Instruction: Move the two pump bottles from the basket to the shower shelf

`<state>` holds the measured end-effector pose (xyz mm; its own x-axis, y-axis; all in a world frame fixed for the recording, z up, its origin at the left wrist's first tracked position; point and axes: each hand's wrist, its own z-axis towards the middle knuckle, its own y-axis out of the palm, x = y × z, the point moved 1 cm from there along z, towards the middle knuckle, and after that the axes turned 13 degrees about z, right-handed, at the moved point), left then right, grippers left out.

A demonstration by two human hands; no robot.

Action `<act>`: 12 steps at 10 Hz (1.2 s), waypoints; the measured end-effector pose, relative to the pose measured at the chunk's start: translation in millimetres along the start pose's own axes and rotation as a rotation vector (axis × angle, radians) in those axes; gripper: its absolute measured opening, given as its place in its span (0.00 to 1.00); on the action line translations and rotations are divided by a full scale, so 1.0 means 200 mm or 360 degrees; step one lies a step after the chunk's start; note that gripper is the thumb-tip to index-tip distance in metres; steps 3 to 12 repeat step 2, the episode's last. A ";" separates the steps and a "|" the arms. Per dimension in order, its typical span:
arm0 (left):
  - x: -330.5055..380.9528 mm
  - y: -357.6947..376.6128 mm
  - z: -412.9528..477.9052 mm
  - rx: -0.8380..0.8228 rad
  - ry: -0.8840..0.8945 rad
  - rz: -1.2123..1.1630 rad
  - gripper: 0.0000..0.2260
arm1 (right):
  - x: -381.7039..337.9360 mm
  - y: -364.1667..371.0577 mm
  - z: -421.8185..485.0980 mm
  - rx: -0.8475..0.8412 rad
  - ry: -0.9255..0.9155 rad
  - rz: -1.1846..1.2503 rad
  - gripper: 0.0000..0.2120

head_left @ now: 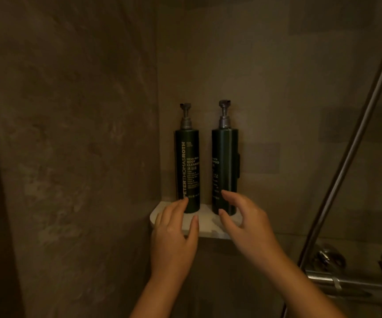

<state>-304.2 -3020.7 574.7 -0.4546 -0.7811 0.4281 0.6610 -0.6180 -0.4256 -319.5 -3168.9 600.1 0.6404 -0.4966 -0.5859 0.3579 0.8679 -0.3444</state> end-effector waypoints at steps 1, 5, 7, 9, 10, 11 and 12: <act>0.01 -0.05 -0.08 -0.0035 0.0161 0.0236 0.16 | -0.02 -0.01 -0.07 0.0003 -0.0074 -0.0245 0.20; 0.02 -0.09 -0.13 -0.0044 0.0239 0.0398 0.16 | -0.05 0.01 -0.12 0.0079 -0.0118 -0.0500 0.19; 0.02 -0.09 -0.13 -0.0044 0.0239 0.0398 0.16 | -0.05 0.01 -0.12 0.0079 -0.0118 -0.0500 0.19; 0.02 -0.09 -0.13 -0.0044 0.0239 0.0398 0.16 | -0.05 0.01 -0.12 0.0079 -0.0118 -0.0500 0.19; 0.02 -0.09 -0.13 -0.0044 0.0239 0.0398 0.16 | -0.05 0.01 -0.12 0.0079 -0.0118 -0.0500 0.19; 0.02 -0.09 -0.13 -0.0044 0.0239 0.0398 0.16 | -0.05 0.01 -0.12 0.0079 -0.0118 -0.0500 0.19; 0.02 -0.09 -0.13 -0.0044 0.0239 0.0398 0.16 | -0.05 0.01 -0.12 0.0079 -0.0118 -0.0500 0.19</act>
